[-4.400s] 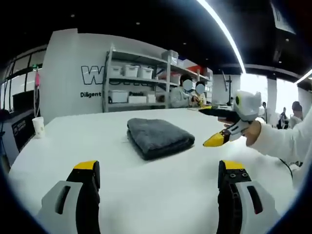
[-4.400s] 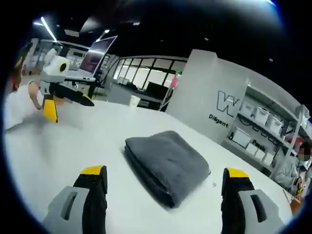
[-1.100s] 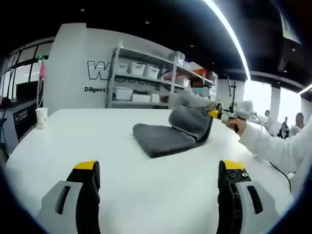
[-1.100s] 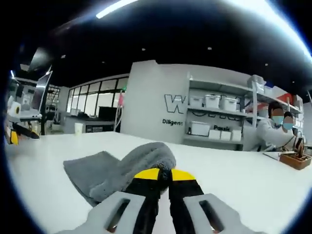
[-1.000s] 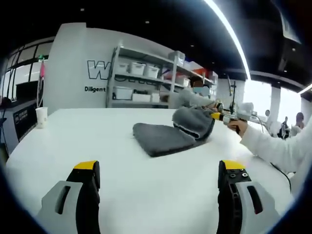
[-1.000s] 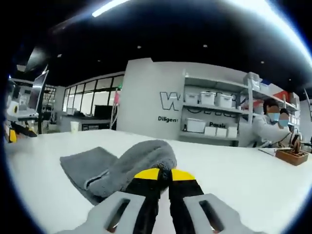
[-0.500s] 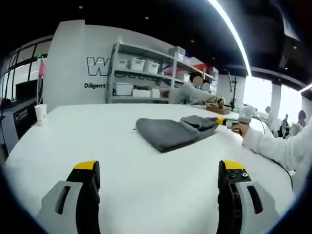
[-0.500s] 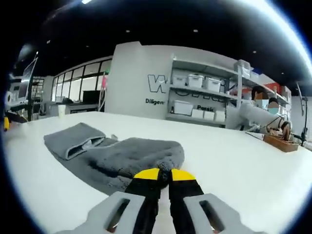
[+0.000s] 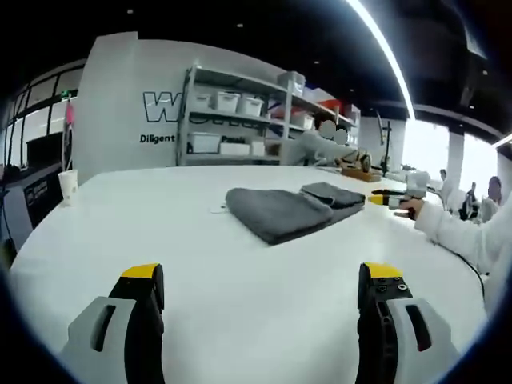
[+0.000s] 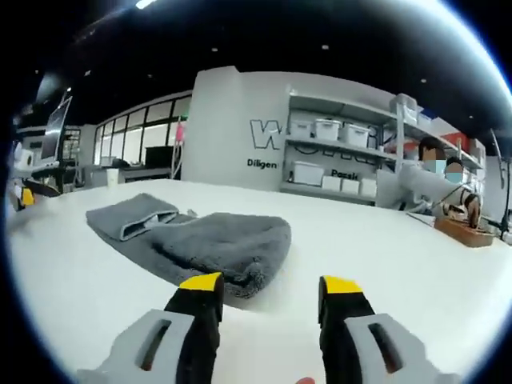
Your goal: Open the folded towel by lifting each exposed corner and separating the folded layers until the towel lies flat within the target outline without major curled edges
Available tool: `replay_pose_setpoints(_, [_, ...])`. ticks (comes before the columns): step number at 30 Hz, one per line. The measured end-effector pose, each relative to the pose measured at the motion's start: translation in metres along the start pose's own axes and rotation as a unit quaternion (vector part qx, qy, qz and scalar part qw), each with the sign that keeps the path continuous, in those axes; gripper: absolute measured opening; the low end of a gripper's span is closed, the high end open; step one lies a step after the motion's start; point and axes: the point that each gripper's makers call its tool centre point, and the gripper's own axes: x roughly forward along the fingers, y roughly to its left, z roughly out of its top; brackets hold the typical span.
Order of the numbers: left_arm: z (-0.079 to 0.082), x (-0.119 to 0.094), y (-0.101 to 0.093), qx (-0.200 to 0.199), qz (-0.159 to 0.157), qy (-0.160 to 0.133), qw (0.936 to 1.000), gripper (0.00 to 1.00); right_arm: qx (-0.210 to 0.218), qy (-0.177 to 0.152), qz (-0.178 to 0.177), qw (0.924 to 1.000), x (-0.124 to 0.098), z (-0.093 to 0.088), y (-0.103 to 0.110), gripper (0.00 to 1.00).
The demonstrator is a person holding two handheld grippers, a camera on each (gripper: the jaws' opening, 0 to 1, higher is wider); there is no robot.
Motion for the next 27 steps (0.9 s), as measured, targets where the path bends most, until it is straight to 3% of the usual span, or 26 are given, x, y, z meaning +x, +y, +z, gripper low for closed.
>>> replay_pose_setpoints(4, [-0.004, 0.003, -0.001, 0.009, 0.002, 0.007, 0.9999, 1.00, -0.018, -0.017, 0.024, 0.9994, -0.020, 0.016, 0.003, 0.65])
replay_pose_setpoints(10, [-0.017, 0.010, -0.003, 0.029, 0.010, 0.026, 0.9992, 1.00, -0.011, -0.040, 0.065, 0.9970, -0.043, 0.031, 0.011, 0.88])
replay_pose_setpoints(14, [-0.019, 0.014, -0.004, 0.034, 0.022, 0.012, 0.9991, 1.00, -0.021, -0.039, 0.091, 0.9949, -0.049, 0.025, 0.021, 0.99])
replay_pose_setpoints(16, [-0.020, 0.020, -0.010, 0.034, 0.024, 0.008, 0.9991, 1.00, -0.027, -0.018, 0.105, 0.9939, -0.051, 0.014, 0.027, 0.99])
replay_pose_setpoints(19, [-0.017, 0.033, -0.025, 0.060, 0.027, 0.010, 0.9978, 1.00, -0.017, -0.009, 0.130, 0.9914, -0.051, 0.010, 0.038, 0.99])
replay_pose_setpoints(21, [-0.011, 0.048, -0.045, 0.079, 0.017, 0.009, 0.9967, 1.00, -0.011, -0.011, 0.139, 0.9902, -0.051, 0.011, 0.043, 0.99])
replay_pose_setpoints(27, [0.010, 0.104, -0.107, 0.097, -0.047, 0.003, 0.9942, 1.00, -0.006, -0.015, 0.152, 0.9883, -0.056, 0.016, 0.052, 0.99])
